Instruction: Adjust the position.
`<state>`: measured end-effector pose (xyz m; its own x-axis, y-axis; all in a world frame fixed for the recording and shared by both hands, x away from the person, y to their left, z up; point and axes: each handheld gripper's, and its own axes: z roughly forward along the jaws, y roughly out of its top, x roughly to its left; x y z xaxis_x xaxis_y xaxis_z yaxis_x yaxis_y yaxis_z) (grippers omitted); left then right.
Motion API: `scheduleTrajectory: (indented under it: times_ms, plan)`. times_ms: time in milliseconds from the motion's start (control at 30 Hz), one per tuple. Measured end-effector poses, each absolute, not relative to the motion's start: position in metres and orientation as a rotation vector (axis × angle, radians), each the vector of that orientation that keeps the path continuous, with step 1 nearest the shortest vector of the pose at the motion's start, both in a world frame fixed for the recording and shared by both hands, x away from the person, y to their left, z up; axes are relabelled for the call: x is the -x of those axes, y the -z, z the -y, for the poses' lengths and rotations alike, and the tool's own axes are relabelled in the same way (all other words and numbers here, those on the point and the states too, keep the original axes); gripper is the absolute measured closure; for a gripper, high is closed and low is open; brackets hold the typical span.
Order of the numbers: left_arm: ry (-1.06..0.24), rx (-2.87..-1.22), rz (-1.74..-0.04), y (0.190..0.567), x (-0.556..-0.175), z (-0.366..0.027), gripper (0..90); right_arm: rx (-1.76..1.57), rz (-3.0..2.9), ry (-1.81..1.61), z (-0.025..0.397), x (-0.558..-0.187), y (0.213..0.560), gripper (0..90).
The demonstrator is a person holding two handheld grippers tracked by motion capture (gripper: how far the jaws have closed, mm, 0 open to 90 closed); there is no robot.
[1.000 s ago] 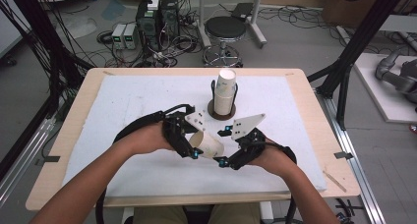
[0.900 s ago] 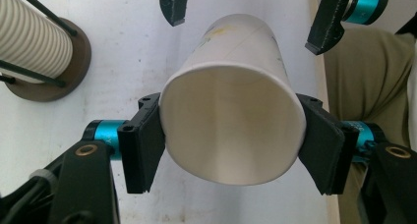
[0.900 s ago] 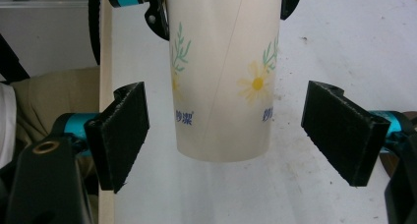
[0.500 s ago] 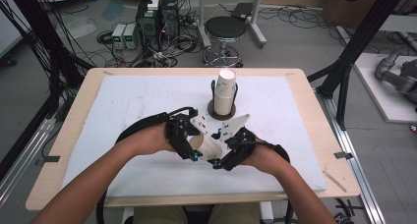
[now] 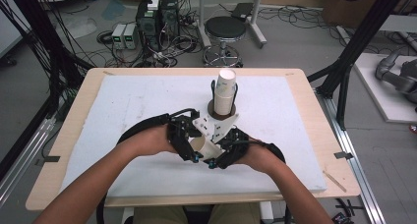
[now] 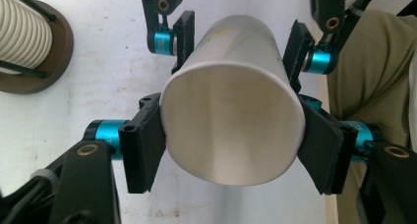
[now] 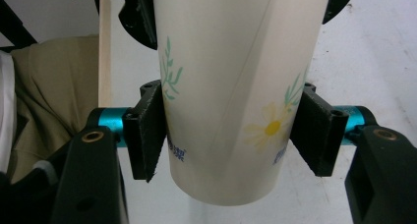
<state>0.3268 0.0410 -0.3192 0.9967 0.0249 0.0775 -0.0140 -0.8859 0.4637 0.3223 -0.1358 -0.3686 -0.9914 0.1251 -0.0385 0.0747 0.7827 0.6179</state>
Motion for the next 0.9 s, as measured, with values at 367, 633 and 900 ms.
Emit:
scheduleTrajectory:
  times_ms: [367, 633, 900]
  plan:
    - [-0.094, -2.601, -0.052, 0.32, -0.328, -0.044, 29.2, -0.174, -2.907, -1.025, 0.137, -0.324, 0.371, 37.9]
    - [-0.069, -2.448, -0.135, 0.324, -0.329, -0.06, 20.3, -0.205, -2.922, -1.061, 0.142, -0.324, 0.372, 37.9]
    - [-0.066, -2.313, -0.191, 0.322, -0.33, -0.086, 19.5, -0.234, -2.905, -1.092, 0.153, -0.325, 0.374, 37.9]
